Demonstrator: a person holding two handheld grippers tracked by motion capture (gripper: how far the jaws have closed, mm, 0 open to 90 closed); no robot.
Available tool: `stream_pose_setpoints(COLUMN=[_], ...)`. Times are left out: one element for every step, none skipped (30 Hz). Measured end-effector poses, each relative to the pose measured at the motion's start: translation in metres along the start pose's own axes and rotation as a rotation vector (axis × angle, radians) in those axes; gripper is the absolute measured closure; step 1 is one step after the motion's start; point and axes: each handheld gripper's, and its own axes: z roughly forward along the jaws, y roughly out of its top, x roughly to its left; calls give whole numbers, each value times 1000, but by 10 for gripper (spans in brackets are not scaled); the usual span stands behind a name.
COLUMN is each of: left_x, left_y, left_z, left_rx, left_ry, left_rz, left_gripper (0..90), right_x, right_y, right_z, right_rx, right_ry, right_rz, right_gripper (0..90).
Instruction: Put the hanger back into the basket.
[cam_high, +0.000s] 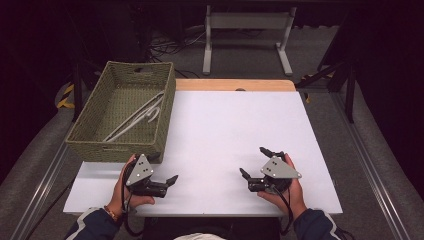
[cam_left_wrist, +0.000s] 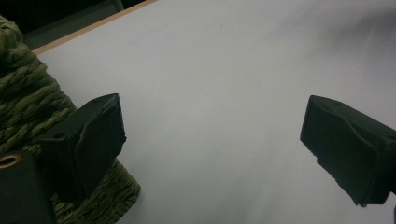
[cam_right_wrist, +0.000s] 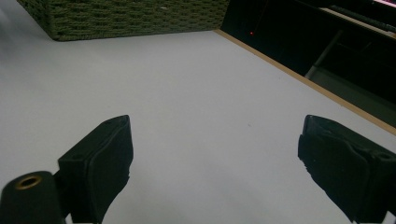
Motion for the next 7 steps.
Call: stream_pose_setpoints(left_x=[0,0,0,0,0,0,0], left_y=[0,0,1,1,1,0,0], left_z=[0,1,2,2,3,4,4], left_rx=[-2,-4,-3,-4,-1,1,4], left_ry=[-3,1,4,-1,-2,2,-1], left_rz=[-2,0,2,-2,-3,-3,-8], left_gripper=[73,73,73,73,75,76,76], right_x=[0,-1,-1,-1,-2,-3,-4], right_y=[0,-1,-1,-1,-1,-2,-1], right_z=[0,0,0,0,0,-1,-1], right_rx=[0,-1,1,2,0,-2,-2], right_ry=[1,3,0,-1,-1,-1,-1], right_rz=[0,1,-2,-4,0,6,10], right_gripper=[105,105,105,105,105,105,105])
